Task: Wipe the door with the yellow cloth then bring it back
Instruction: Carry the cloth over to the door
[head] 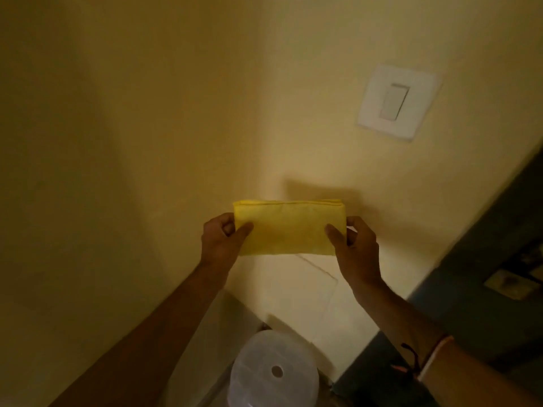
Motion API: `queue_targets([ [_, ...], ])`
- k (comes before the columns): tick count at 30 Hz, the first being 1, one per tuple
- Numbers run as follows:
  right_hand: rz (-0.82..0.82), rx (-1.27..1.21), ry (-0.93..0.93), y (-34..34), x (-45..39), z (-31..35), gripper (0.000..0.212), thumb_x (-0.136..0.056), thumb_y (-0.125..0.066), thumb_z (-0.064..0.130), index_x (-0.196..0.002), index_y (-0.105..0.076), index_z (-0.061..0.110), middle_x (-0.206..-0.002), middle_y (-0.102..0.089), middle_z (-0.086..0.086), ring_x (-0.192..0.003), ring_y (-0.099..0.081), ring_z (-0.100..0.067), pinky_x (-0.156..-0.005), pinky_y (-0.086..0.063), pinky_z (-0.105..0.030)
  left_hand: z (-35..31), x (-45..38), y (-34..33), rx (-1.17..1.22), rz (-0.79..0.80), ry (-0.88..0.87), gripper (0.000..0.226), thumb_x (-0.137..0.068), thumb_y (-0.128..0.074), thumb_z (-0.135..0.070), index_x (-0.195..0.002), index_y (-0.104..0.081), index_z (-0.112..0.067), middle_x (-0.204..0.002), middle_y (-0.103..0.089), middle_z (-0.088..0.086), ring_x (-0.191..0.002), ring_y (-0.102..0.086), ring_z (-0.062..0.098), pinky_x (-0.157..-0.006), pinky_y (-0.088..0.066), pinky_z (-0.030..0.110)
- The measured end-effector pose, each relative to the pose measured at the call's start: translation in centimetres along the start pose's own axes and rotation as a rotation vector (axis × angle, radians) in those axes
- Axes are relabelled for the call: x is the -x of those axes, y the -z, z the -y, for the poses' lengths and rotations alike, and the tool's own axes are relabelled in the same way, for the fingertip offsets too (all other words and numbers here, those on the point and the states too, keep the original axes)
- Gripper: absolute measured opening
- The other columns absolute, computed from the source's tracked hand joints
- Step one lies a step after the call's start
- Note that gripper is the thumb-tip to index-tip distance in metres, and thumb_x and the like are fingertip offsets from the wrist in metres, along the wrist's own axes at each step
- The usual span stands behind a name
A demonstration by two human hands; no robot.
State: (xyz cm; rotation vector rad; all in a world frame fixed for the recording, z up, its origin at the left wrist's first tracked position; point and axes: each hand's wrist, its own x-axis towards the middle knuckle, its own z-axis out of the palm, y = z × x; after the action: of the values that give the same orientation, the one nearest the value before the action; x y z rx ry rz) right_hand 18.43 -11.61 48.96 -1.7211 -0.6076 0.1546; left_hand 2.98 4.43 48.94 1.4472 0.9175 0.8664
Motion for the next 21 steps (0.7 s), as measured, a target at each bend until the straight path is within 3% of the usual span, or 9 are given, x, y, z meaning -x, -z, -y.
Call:
queue_targets([
  [5,-0.072,0.007,0.147,2.6,-1.0,7.6,0.021,-0.092,-0.065,0.020,-0.105,-0.058,0.006,-0.082,-0.066,-0.012,-0.067,-0.059,-0.008,-0.051,-0.043,-0.005,-8.7,-0.1,0.2,0.077,0.026,-0.080,0.026,-0.085,-0.071,-0.006,-0.110,-0.067,-0.002,-0.102,-0.072,0.014,-0.091,-0.066,0.024,-0.086,-0.054,0.040],
  [10,-0.137,0.008,0.253,5.4,-2.9,15.1,0.022,-0.092,-0.065,0.018,-0.105,-0.059,0.002,-0.081,-0.066,-0.013,-0.067,-0.056,-0.020,-0.048,-0.038,-0.007,-16.6,0.1,0.1,0.116,0.045,-0.160,0.023,-0.086,-0.070,-0.008,-0.108,-0.068,-0.002,-0.105,-0.073,0.018,-0.092,-0.066,0.025,-0.087,-0.055,0.043],
  [16,-0.148,-0.061,0.358,8.0,-5.0,22.4,0.017,-0.092,-0.065,0.019,-0.102,-0.060,0.007,-0.077,-0.071,-0.009,-0.057,-0.058,0.000,-0.050,-0.040,-0.008,-25.0,0.4,0.3,0.158,0.069,-0.266,0.018,-0.087,-0.069,-0.008,-0.104,-0.069,-0.002,-0.100,-0.074,0.016,-0.087,-0.065,0.023,-0.078,-0.051,0.039],
  [21,-0.184,-0.129,0.412,9.9,-6.5,27.1,0.015,-0.091,-0.066,0.020,-0.102,-0.061,0.011,-0.082,-0.075,-0.009,-0.069,-0.068,-0.017,-0.052,-0.047,-0.011,-30.9,0.7,0.1,0.196,0.089,-0.338,0.017,-0.088,-0.068,-0.006,-0.103,-0.069,0.000,-0.096,-0.074,0.014,-0.085,-0.065,0.022,-0.076,-0.051,0.035],
])
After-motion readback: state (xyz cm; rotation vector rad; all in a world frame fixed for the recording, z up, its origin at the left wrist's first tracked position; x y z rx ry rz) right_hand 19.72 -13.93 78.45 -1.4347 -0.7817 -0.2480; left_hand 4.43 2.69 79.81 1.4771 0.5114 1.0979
